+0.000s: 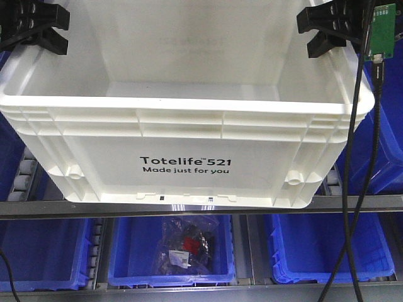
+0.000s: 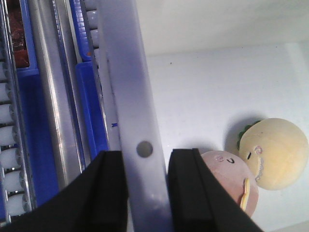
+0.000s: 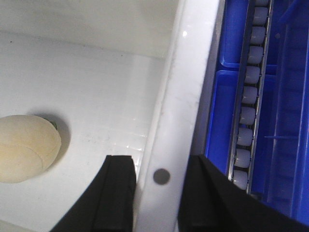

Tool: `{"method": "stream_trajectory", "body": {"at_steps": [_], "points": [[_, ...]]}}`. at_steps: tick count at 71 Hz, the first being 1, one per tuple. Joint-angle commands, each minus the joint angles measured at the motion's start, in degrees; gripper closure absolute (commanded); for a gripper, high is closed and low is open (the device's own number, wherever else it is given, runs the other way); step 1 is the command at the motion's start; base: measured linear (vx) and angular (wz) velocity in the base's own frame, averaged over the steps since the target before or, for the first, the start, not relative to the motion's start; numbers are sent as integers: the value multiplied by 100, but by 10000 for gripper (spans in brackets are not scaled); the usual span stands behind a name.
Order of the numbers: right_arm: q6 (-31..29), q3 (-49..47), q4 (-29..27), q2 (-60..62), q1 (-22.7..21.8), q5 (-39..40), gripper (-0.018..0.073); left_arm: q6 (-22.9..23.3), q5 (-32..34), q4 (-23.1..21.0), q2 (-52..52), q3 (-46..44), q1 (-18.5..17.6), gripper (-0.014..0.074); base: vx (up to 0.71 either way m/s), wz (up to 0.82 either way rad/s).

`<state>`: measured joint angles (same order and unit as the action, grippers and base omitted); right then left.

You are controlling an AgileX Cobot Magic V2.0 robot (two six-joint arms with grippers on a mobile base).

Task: Place moving items into box and shelve
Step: 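Hold the crate steady as the base stops facing the roller shelf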

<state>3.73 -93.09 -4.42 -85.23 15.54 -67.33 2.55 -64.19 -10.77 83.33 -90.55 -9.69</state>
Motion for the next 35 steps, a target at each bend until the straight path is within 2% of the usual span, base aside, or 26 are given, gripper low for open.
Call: {"method": "stream_trajectory", "body": {"at_steps": [1, 35], "points": [[-205, -247, -204, 285, 12, 647, 571, -85, 671, -348, -290, -254, -51, 613, 0, 0], [-205, -247, -203, 285, 12, 733, 571, -85, 671, -348, -290, -254, -51, 613, 0, 0]]}}
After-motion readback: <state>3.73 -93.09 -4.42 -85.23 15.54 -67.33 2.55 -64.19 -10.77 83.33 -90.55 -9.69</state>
